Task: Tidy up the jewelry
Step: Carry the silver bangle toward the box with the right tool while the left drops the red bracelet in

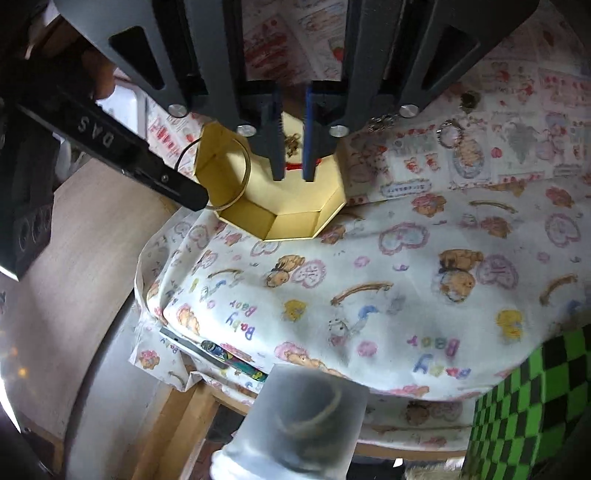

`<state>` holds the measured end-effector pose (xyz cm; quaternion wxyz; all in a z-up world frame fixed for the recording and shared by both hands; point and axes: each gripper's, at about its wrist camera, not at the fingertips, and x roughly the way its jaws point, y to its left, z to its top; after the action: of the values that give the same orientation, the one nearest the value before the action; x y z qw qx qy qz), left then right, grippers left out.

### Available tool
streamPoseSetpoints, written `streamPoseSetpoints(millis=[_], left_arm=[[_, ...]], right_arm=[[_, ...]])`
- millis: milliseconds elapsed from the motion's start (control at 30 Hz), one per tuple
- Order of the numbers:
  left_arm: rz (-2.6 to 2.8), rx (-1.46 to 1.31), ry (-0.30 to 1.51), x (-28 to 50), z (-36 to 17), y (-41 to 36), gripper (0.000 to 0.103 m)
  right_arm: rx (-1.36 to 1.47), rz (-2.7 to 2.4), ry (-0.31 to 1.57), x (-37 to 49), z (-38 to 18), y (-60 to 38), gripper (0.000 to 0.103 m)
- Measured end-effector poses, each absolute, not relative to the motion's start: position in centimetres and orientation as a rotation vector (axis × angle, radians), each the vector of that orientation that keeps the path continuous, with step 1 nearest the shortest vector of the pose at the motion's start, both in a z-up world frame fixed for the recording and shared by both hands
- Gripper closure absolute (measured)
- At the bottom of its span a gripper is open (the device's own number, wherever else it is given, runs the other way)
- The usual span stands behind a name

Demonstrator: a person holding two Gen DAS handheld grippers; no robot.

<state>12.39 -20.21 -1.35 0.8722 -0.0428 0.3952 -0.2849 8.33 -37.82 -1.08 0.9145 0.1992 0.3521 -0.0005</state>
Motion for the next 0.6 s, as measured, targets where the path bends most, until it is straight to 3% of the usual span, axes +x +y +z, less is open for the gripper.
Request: streamPoseSetpoints(millis=[100, 167, 400, 600], left_arm=[[-0.543, -0.045, 0.763, 10.9, -0.3, -19.1, 0.076], [-0.504, -0.028, 0.731, 10.0, 0.5, -18.0, 0.063], [-0.322, 0.061, 0.658, 8.1, 1.3, -14.6, 0.051], [-0.190, 0.083, 0.544, 6.3, 2.4, -11.1, 0.030]], right_arm=[[0.406, 0.001, 0.736, 8.5, -1.2, -37.5, 0.096], [0.400, 0.005, 0.746, 8.6, -1.4, -37.3, 0.096], [0.375, 0.025, 0.747, 8.7, -1.5, -36.7, 0.096], [0.318, 0.007, 0.704, 8.3, -0.7, -36.0, 0.095]])
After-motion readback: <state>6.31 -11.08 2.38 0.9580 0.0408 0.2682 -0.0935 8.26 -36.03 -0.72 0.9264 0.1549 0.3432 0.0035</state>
